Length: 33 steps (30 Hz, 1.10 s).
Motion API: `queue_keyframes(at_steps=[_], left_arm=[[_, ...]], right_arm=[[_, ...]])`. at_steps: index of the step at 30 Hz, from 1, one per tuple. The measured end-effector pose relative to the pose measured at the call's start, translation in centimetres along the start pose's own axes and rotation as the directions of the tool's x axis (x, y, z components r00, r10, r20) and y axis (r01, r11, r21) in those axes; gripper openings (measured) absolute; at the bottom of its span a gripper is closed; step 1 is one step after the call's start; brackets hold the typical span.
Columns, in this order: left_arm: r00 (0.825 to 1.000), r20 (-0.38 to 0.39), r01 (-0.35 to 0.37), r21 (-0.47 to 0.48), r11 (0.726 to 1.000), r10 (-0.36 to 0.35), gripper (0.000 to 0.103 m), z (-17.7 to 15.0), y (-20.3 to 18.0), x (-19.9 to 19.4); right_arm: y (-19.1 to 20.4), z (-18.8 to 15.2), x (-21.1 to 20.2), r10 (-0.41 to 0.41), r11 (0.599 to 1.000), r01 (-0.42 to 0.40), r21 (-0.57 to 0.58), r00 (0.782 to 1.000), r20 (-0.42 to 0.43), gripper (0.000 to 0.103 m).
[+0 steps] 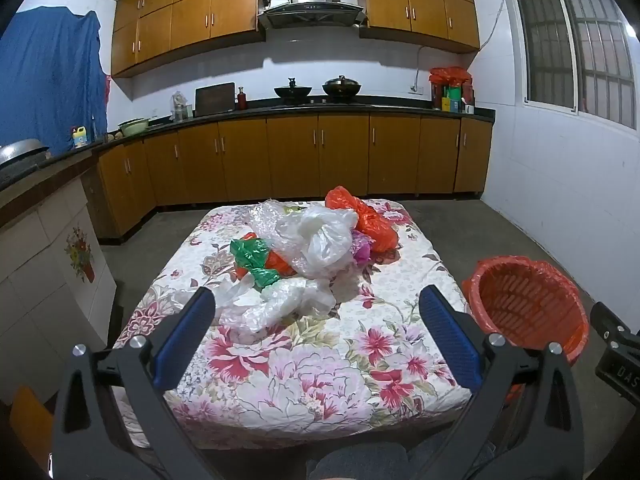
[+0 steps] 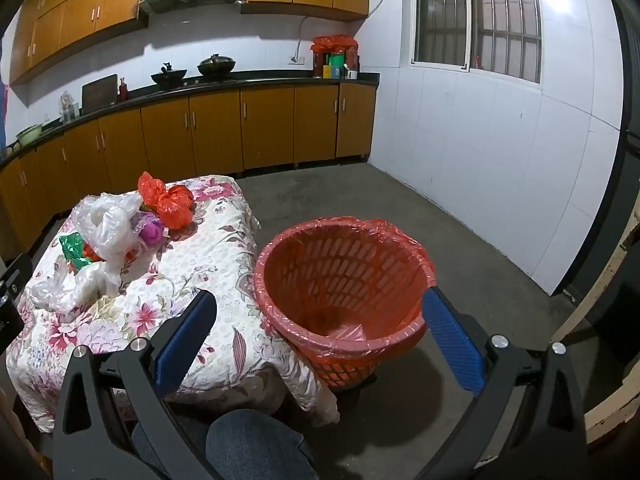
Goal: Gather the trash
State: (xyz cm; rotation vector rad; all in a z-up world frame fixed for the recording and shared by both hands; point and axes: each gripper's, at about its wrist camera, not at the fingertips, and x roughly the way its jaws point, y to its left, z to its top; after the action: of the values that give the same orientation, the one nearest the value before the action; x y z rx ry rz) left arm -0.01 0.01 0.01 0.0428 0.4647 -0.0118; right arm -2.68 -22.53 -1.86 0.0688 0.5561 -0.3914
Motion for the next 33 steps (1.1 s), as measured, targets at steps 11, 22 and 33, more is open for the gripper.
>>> queue_keyframes(at_steps=[11, 22, 33], left_arm=[[1.000, -0.006, 0.000, 0.000, 1.000, 0.000, 0.099, 0.00, 0.00, 0.03], [1.000, -0.009, 0.000, 0.002, 1.000, 0.000, 0.099, 0.00, -0.01, 0.04], [1.000, -0.012, -0.001, 0.002, 1.000, 0.001, 0.099, 0.00, -0.01, 0.05]], right_arm=[[-0.20, -0.01, -0.03, -0.001, 1.000, 0.001, 0.001, 1.000, 0.003, 0.101], [-0.10, -0.06, 0.02, 0.000, 1.000, 0.000, -0.002, 1.000, -0.001, 0.101], [-0.14, -0.05, 0.02, 0.000, 1.000, 0.000, -0.001, 1.000, -0.001, 0.101]])
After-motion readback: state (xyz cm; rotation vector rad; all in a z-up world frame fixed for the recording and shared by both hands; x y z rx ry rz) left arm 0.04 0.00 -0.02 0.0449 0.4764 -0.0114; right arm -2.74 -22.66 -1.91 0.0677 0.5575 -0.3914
